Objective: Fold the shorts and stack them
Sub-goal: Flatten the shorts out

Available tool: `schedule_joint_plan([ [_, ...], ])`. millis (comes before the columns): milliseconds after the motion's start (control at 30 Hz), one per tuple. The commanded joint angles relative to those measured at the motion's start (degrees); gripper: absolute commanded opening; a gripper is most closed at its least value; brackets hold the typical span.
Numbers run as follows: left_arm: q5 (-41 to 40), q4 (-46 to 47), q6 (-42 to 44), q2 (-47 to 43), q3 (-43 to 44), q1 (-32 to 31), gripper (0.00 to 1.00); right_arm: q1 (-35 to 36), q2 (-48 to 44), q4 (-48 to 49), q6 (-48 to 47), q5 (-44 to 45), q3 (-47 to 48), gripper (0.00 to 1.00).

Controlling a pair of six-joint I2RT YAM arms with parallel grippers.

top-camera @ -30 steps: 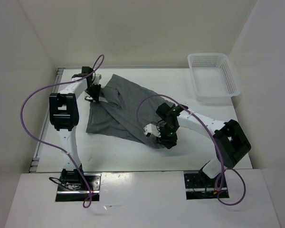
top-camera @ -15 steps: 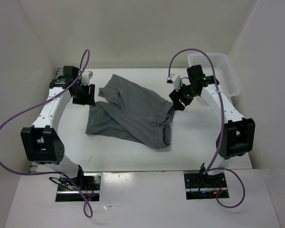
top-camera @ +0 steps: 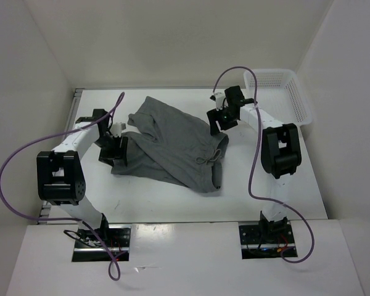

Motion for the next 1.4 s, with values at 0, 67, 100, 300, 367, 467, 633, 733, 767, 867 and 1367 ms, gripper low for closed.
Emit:
schedule_joint_plan([
  [0, 2.40, 1.41, 0.23, 0.05, -0.96, 0.15, 0.69, -0.36, 1.03, 5.12, 3.06, 2.69, 2.10, 0.76],
  [67, 2.40, 1.93, 0.23, 1.54, -1.58, 0.15, 0.67, -0.36, 1.74, 5.12, 3.06, 2.69, 1.48, 0.76],
  [100, 2.40, 1.93, 0.23, 2.24, -1.58, 0.15, 0.65, -0.36, 2.53, 5.12, 3.06, 2.69, 1.48, 0.76],
  [300, -3.39, 2.54, 0.23, 4.10, -4.21, 0.68, 0.60, -0.36, 4.29, 5.65, 2.53, 3.22, 0.95, 0.76],
  [367, -6.37, 3.25, 0.23, 3.58, -4.74, 0.68, 0.60, -0.36, 4.29, 6.17, 2.53, 4.53, 0.95, 0.76],
  [467, -8.23, 3.78, 0.23, 2.35, -4.75, 0.68, 0.60, -0.88, 4.29, 7.67, 2.53, 7.96, 0.95, 0.75],
  [633, -5.52, 4.92, 0.23, 3.92, -6.07, 0.68, 0.46, -0.88, 6.31, 7.58, 1.13, 7.88, 2.09, 0.63],
  [733, -4.02, 4.40, 0.23, 3.93, -6.59, 0.68, 0.22, -0.88, 6.31, 7.06, 0.51, 6.12, 2.62, 0.34],
  [767, -4.02, 2.92, 0.23, 3.31, -6.59, 0.68, 0.13, -0.88, 6.31, 7.06, 0.51, 7.08, 2.62, 0.14],
  [867, -8.05, -0.16, 0.23, 0.94, -6.59, 0.68, 0.06, -1.41, 6.31, 9.95, 2.79, 13.64, 4.81, 0.00],
  [1367, -7.48, -0.79, 0.23, -6.45, -5.73, 2.17, 0.73, -1.41, 3.51, 10.84, 5.97, 12.53, 13.78, 0.74],
])
